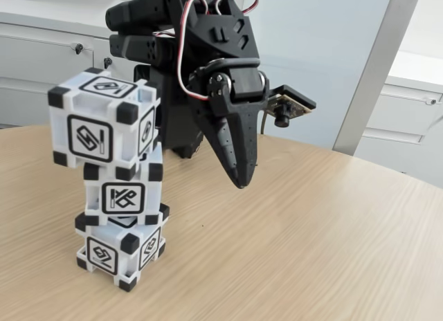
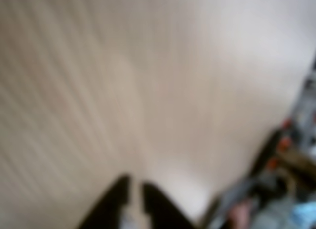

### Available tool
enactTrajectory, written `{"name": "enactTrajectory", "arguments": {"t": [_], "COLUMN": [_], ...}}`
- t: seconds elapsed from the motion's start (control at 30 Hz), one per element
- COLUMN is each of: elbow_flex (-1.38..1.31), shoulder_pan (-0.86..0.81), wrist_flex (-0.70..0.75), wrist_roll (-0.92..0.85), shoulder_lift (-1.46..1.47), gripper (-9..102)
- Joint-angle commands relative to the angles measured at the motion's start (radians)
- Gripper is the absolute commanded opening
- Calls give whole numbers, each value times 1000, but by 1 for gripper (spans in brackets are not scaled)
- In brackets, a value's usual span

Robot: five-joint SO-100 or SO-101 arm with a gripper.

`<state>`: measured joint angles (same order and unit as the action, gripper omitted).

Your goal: Stack cubes from left to right.

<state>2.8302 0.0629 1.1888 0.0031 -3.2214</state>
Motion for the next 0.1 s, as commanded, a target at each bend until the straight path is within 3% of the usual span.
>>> {"name": "enactTrajectory", "arguments": {"t": [0.0,0.07], "elbow_flex": [-8,-8], "shoulder_pan": [3,-2], "wrist_flex": [5,5], "wrist_roll": [-6,-11], "shoulder_lift": [-58,-58], "gripper": [0,0]}}
